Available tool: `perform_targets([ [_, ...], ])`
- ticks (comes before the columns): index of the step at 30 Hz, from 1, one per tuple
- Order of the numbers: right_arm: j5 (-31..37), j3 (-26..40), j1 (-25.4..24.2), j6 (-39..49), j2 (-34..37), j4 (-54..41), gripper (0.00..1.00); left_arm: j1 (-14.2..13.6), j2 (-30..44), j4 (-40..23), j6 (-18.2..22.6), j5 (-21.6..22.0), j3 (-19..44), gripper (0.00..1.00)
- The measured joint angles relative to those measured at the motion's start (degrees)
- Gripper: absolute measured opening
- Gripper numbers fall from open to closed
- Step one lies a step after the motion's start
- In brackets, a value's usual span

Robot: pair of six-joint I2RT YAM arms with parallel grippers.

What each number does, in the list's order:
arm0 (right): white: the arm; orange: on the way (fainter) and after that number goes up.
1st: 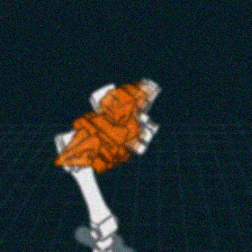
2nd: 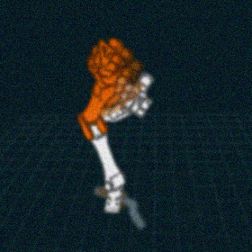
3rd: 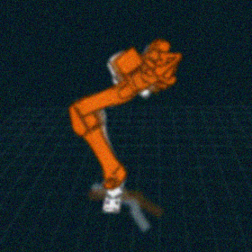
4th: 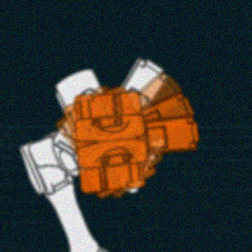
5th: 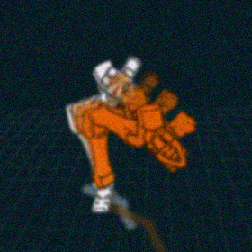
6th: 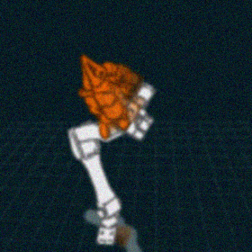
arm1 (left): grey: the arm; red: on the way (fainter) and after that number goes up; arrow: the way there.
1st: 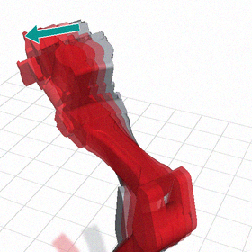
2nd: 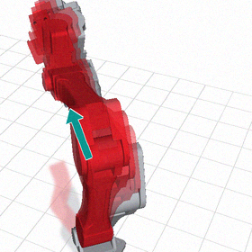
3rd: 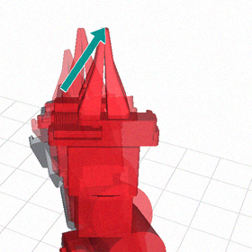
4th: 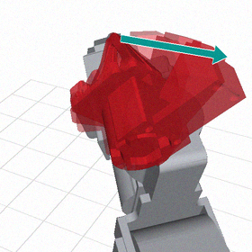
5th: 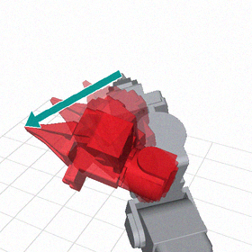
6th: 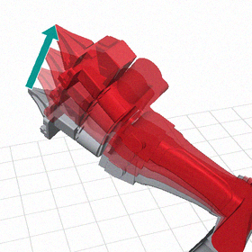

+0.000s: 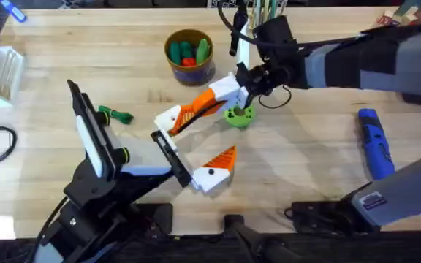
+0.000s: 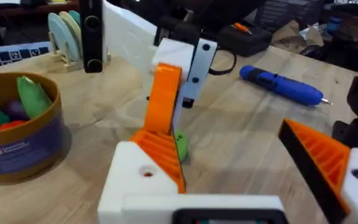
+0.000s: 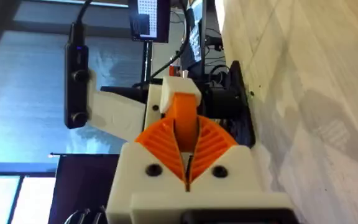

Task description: Pick up the gripper from the table and insert it into the empty holder that is missing its gripper. Then pick up a screw, insert it into the mounting hole, and use the screwdriver to tighten it. Finally, clean up the table by picking up the vegetable and placing it into the bucket.

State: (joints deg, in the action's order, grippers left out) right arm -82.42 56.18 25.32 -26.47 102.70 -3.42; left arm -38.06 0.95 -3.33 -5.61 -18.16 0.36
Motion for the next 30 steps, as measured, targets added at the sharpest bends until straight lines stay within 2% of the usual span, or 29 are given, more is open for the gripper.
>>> perform_targets([
  [6,1.56,0.0,0.08,-1.44,0.01,1.41,0.012,0.0,0.0,-0.12,-0.5,1.7,0.0,0.986],
  [16,6.25,0.0,2.2,-9.16,0.0,11.08,0.01,0.13,0.0,-0.41,-0.68,6.18,0.0,0.986],
  [30,9.51,0.02,4.09,-12.72,0.0,12.64,0.028,0.11,0.02,-0.74,-2.01,8.79,0.0,0.986],
])
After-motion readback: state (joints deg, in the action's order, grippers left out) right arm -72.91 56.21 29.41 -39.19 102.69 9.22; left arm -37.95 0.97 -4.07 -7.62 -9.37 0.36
